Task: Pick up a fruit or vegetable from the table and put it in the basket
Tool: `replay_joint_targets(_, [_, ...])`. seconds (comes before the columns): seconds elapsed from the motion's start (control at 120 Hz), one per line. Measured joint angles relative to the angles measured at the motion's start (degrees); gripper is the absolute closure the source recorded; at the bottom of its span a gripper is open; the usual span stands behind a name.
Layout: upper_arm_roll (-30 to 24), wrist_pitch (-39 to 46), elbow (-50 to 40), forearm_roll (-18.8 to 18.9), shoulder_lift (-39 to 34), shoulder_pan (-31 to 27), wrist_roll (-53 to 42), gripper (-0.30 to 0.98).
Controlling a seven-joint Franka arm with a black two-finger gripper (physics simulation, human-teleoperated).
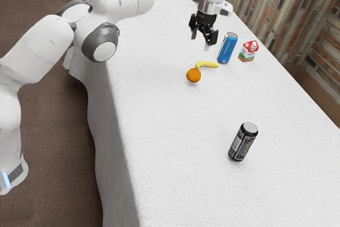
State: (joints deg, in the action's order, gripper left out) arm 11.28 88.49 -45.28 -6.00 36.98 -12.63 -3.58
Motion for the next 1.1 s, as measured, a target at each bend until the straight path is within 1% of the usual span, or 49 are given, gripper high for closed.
replay_joint_targets(0.1, [-0.6, -0.8, 1.1, -1.3, 4.2, -1.4, -0.1, 0.0])
replay_joint_targets(0.283, [-0.9, -1.7, 0.1, -2.0, 6.7, -1.4, -0.3, 0.0])
replay_joint_targets(0.65, [-0.7, -2.0, -3.8, -2.1, 5.7, 0.3, -0.3, 0.0])
replay_joint_targets(0.717, [-0.6, 0.1, -8.5, -2.1, 4.0, 0.9, -0.4, 0.0])
replay_joint_targets(0.783, [-0.4, 1.9, -10.5, -2.1, 3.4, 1.1, -0.4, 0.0])
replay_joint_targets(1.1, [-0.6, 6.2, -11.5, -2.0, 4.7, 1.7, -0.6, 0.0])
